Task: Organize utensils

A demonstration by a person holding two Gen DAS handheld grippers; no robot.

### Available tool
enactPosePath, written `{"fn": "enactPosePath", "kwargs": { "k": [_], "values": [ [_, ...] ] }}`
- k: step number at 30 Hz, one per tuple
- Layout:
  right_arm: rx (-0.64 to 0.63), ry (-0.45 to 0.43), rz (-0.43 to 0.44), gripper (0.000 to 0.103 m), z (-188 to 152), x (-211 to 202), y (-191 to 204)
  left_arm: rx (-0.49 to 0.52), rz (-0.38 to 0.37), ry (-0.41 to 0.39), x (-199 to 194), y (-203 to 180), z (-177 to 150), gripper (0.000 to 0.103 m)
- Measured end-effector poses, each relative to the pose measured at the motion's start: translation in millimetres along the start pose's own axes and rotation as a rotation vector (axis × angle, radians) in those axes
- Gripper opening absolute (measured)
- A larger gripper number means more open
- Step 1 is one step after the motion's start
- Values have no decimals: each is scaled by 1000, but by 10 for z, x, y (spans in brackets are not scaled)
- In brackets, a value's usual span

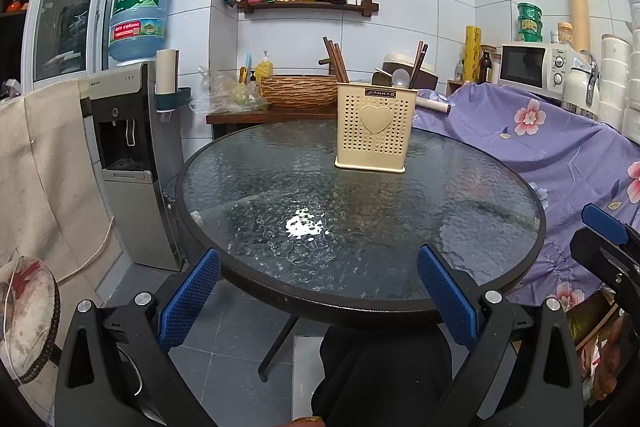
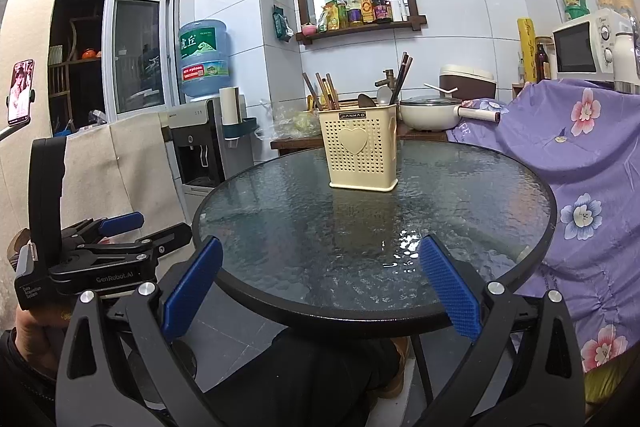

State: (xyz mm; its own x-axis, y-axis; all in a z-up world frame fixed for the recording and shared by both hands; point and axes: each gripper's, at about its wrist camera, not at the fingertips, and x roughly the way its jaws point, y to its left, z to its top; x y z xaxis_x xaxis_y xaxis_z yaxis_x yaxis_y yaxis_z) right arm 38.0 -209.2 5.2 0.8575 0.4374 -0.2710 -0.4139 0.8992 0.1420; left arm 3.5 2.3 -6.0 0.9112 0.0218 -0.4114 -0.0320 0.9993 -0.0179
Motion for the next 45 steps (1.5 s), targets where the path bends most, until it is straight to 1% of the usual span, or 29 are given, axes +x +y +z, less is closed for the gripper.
{"fn": "enactPosePath", "kwargs": {
  "k": [33, 40, 45],
  "values": [
    [0, 8, 1, 97, -27, 0, -8, 6, -4, 4, 0, -7, -21, 97],
    [-1, 7, 0, 97, -23, 0, -3, 5, -20, -17, -25, -6, -29, 97],
    [0, 7, 0, 97, -22, 0, -8, 2, -16, -7, -17, 11, -20, 97]
  ]
}}
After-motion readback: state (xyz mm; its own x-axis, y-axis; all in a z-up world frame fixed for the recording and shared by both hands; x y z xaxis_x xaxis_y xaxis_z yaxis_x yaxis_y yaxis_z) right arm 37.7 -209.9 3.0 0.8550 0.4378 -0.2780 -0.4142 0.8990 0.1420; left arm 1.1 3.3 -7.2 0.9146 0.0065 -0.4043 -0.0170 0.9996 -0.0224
